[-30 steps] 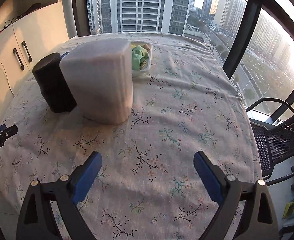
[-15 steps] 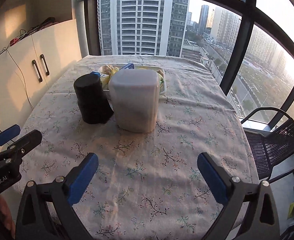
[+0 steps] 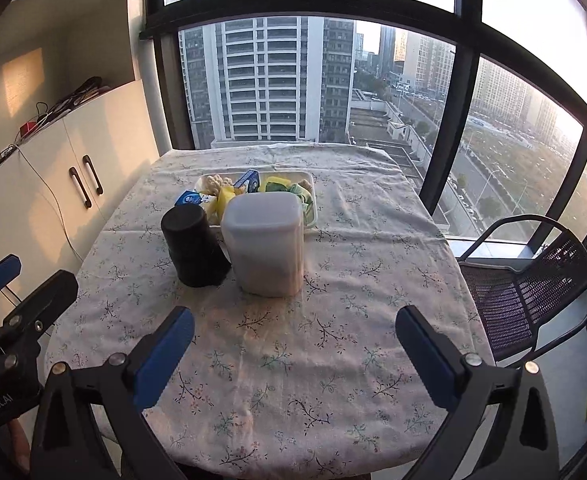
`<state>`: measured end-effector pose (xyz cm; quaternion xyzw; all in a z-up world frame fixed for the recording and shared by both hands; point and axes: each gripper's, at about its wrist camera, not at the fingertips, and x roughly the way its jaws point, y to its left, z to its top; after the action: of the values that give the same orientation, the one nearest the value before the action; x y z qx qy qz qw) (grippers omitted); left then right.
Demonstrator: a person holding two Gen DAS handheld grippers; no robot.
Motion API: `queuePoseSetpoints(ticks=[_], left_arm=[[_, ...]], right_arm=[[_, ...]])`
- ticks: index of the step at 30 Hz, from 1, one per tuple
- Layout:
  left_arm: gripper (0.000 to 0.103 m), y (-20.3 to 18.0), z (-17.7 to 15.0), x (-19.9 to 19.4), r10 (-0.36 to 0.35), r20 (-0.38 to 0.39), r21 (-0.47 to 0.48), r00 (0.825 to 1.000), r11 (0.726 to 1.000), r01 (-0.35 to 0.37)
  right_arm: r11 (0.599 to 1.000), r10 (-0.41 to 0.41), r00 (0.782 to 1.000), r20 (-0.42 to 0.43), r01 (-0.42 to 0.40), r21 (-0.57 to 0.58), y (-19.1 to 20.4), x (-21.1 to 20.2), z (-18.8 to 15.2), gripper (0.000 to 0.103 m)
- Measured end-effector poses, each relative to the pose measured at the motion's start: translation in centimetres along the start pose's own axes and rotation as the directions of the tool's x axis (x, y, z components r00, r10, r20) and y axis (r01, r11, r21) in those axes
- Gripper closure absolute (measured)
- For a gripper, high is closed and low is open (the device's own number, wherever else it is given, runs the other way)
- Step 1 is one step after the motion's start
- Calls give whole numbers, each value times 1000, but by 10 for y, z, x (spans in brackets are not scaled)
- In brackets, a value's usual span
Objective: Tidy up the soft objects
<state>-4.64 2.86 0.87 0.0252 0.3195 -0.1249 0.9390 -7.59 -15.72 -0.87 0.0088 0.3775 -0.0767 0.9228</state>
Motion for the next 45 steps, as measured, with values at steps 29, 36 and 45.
queuePoseSetpoints(ticks=[29, 36, 45], left_arm=[[0, 0, -9, 13, 38, -73, -8, 997, 999, -39], [0, 1, -10, 16, 38, -81, -9, 996, 999, -38], [0, 1, -12, 18, 48, -84, -7, 995, 999, -49]], right_arm=[[1000, 2, 1000, -18, -2, -8, 1, 3, 4, 0], [1000, -3, 1000, -28, 3, -11, 1, 4, 4, 0], [1000, 4, 999, -32, -5, -9, 3, 5, 3, 0]])
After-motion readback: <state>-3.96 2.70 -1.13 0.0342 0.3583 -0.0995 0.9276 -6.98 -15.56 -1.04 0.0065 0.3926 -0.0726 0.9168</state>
